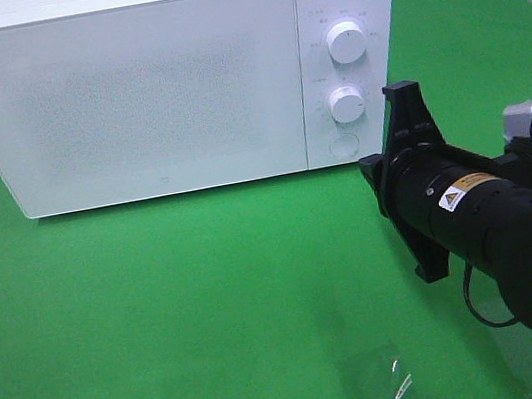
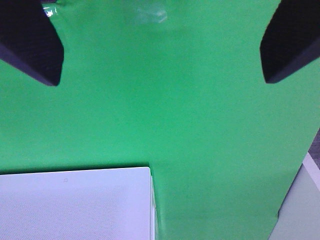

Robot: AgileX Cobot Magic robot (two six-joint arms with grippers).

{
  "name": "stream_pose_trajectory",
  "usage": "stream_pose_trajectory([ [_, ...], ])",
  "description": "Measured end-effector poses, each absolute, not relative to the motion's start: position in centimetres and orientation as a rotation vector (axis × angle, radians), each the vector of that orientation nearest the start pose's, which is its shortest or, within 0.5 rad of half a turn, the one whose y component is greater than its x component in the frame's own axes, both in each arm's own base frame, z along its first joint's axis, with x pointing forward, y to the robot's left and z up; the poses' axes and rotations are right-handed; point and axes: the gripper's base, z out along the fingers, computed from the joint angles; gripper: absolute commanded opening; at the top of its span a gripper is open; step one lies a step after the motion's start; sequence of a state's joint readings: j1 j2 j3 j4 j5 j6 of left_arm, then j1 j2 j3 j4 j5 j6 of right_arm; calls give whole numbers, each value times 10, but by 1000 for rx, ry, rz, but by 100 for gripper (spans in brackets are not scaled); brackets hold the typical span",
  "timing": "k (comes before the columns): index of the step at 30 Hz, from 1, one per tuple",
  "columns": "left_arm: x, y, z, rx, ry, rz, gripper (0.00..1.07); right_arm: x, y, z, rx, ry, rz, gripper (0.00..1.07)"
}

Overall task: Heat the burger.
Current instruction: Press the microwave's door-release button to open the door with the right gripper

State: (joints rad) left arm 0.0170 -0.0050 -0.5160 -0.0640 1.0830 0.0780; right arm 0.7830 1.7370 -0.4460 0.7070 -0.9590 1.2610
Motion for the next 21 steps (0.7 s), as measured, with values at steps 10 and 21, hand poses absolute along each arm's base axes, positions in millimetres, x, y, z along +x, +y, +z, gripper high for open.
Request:
stream_pose_trajectory([
  [10, -8, -5, 280, 67, 2043, -17, 100, 240, 160, 115, 1344, 1643, 1093, 0],
  [21, -8, -5, 280, 67, 2043, -17, 100, 276, 155, 111, 1342, 1613, 1120, 0],
])
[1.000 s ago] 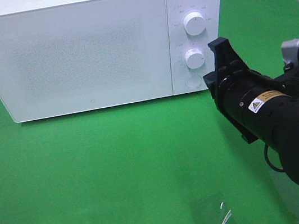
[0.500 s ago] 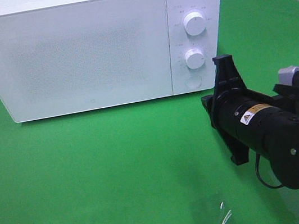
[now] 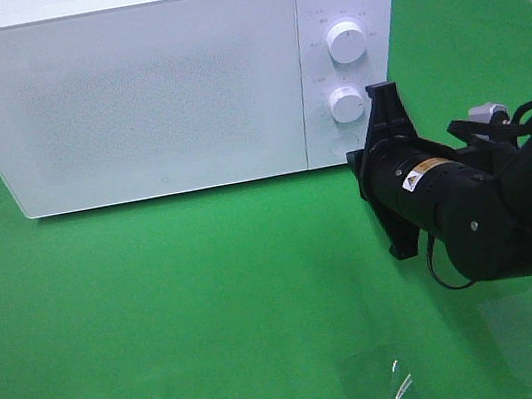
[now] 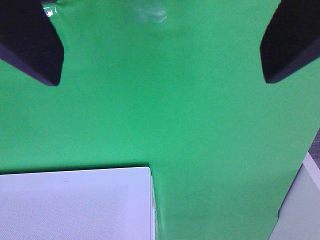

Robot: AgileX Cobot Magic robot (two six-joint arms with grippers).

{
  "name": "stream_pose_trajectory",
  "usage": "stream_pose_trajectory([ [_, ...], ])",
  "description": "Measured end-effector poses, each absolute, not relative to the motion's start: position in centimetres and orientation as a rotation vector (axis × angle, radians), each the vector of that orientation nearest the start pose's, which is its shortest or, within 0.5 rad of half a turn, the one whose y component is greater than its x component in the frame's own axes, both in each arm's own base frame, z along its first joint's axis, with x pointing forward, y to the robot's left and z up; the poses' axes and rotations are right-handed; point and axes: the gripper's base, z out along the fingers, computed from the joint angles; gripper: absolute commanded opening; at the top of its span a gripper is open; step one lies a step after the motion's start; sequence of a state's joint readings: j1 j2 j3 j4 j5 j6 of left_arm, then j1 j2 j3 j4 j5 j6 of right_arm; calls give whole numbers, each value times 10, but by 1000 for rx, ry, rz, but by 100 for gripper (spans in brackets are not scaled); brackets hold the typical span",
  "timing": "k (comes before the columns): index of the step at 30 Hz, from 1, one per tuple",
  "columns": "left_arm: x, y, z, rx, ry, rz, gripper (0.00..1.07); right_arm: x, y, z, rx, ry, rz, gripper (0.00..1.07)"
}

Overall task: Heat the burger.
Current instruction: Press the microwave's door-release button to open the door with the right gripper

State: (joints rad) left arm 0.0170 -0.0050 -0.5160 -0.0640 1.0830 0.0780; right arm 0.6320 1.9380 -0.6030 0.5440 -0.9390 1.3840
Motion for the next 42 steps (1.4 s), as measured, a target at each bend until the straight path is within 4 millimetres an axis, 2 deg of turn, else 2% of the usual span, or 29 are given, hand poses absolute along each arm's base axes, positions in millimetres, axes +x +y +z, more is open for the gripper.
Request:
stream_pose_trajectory([
  [7, -8, -5, 280, 67, 2043, -17, 100, 299, 151, 105, 1358, 1602, 1104, 0],
  [13, -8, -5, 280, 67, 2043, -17, 100, 317, 157, 99, 1359, 1610, 1108, 0],
  [26, -8, -5, 280, 67, 2043, -17, 100, 338, 157, 84, 1378, 1611, 1087, 0],
  [31, -8, -5, 280, 67, 2043, -17, 100, 339, 157, 78, 1391, 1617, 1072, 0],
  [42, -8, -5, 280, 67, 2043, -17, 100, 341, 155, 82, 1366, 1559, 1094, 0],
])
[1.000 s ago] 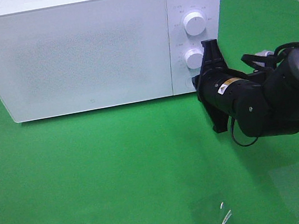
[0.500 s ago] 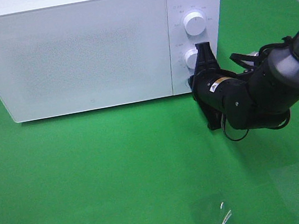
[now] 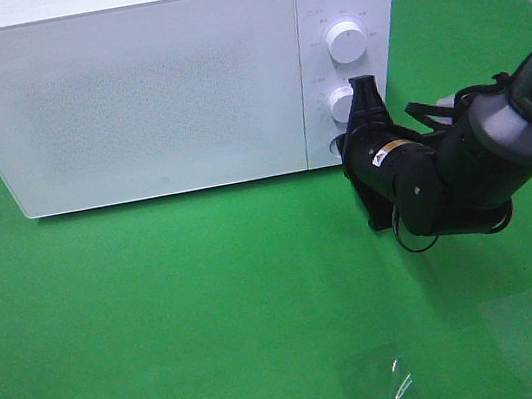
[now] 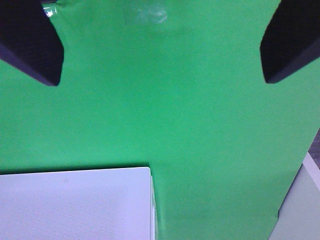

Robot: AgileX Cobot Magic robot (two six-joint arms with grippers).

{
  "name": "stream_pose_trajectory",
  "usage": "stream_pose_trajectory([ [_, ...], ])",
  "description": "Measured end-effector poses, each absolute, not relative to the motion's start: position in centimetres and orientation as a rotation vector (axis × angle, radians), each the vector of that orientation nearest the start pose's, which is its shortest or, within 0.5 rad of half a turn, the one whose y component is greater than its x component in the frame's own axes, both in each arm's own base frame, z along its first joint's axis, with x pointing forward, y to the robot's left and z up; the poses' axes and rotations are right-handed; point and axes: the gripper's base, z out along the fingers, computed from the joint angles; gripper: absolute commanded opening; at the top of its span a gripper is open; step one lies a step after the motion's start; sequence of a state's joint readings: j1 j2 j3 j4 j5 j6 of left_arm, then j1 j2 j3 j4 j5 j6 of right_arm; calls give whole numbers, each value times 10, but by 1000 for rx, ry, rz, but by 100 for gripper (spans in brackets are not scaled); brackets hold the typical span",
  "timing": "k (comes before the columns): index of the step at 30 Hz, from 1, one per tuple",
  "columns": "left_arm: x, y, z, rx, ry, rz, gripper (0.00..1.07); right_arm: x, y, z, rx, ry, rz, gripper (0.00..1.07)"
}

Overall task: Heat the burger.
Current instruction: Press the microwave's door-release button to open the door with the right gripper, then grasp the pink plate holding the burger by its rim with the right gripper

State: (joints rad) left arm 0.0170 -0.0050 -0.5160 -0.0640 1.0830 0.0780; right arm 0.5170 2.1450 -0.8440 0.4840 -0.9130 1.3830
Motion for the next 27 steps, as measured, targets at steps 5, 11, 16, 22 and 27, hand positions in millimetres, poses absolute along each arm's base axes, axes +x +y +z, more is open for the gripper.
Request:
stream_pose_trajectory([
  [5, -8, -5, 280, 67, 2043, -17, 100, 341, 154, 80, 1370, 1540, 1087, 0],
  [11, -8, -5, 280, 67, 2043, -17, 100, 342, 156, 79, 1376, 1525, 1087, 0],
  [16, -8, -5, 280, 67, 2043, -17, 100, 349, 162, 73, 1397, 1507, 1087, 0],
  [22, -8, -5, 280, 67, 2043, -17, 100, 351, 164, 74, 1396, 1498, 1073, 0],
  [27, -8, -5, 280, 67, 2043, -16, 100, 352, 164, 74, 1386, 1498, 1060, 0],
])
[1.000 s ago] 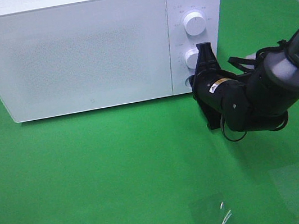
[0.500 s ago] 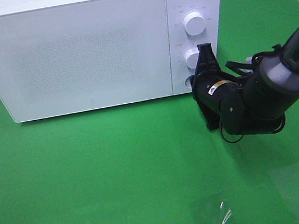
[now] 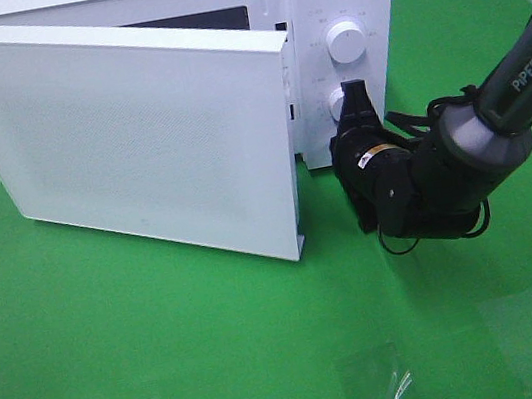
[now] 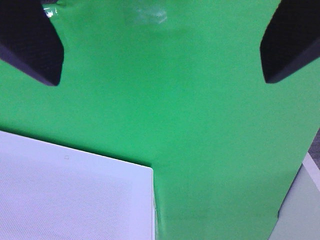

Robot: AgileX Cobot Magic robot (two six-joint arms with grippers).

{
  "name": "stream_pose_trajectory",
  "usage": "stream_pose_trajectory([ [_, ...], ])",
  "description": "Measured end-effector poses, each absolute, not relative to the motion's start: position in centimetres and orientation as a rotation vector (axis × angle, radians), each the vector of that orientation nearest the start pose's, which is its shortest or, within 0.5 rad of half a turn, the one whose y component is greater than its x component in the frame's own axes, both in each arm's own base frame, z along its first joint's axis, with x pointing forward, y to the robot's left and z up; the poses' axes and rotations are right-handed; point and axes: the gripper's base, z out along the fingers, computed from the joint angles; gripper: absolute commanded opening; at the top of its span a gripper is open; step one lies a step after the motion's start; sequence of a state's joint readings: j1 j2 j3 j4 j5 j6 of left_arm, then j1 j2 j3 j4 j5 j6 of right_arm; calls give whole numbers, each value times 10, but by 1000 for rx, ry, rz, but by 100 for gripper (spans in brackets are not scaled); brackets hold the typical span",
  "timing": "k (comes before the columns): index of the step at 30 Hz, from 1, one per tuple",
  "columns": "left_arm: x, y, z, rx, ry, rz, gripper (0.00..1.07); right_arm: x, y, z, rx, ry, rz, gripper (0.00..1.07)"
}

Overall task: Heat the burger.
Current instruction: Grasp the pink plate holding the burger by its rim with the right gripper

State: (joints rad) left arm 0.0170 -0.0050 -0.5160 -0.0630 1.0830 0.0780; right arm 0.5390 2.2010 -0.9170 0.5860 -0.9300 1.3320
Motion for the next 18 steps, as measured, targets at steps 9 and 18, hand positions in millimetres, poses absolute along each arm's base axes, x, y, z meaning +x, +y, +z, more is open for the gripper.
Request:
stream_pose_trajectory([
  [9, -8, -5, 280, 67, 2043, -16, 100, 352, 166, 74, 1402, 1520, 1055, 0],
  [18, -8, -5, 280, 67, 2043, -16, 100, 339, 166, 83, 1387, 1516, 1070, 0],
])
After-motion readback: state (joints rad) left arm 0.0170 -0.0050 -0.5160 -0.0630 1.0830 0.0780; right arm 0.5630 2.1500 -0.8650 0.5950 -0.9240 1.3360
